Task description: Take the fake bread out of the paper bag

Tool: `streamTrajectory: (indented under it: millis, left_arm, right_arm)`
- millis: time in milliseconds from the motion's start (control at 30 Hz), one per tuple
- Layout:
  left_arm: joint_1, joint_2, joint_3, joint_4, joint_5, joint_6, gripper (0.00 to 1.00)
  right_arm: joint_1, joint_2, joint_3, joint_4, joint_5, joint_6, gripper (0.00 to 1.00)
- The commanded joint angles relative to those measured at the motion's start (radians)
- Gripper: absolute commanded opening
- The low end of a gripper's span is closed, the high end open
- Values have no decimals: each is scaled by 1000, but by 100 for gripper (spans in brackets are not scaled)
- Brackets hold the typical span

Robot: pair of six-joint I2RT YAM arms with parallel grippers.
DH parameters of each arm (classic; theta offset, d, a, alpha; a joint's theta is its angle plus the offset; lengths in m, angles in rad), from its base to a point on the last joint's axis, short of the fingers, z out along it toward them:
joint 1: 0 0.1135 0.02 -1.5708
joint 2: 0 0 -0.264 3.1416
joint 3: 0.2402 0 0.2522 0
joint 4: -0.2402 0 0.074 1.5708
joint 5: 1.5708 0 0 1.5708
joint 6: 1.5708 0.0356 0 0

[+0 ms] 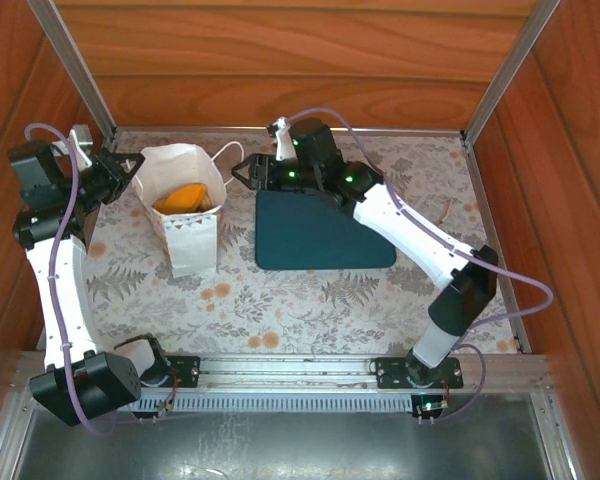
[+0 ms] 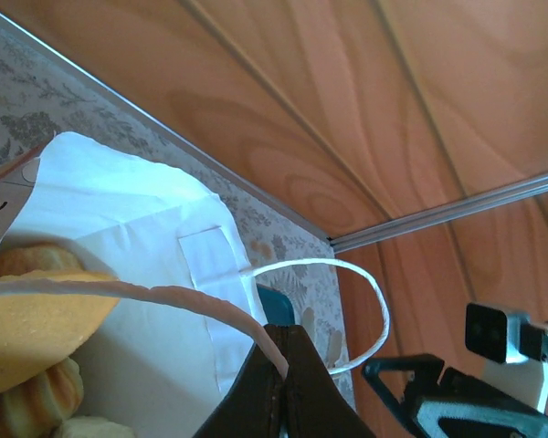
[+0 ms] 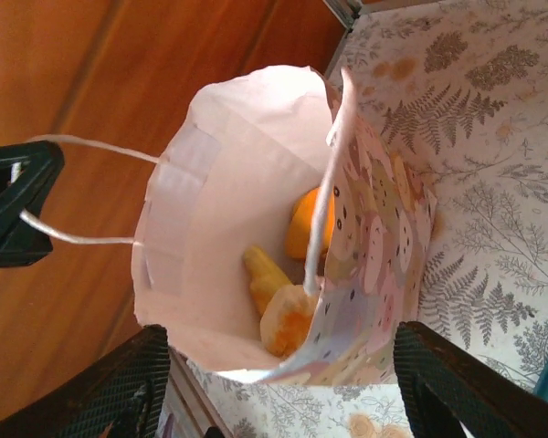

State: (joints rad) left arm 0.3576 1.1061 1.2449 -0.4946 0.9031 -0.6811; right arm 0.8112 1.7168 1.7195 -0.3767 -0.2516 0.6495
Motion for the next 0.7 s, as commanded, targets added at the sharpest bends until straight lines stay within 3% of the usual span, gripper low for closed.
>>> streamTrajectory:
  millis: [0,233,467,667]
  left_arm:
    - [-6,1,36,5,40,5,0]
    - [-5,6,40,6,45,8,0]
    - [-4,16,54,4,39,15,0]
    - [-4,25,73,5,26,19,0]
  right_arm:
    - [-4,62,92,-69,-15,-31,72]
    - [-9,225,346,-233,83,-83,66]
    - [-13,302,490,-306,146,-99,37]
    - [-29,301,506,-324,182,-103,15]
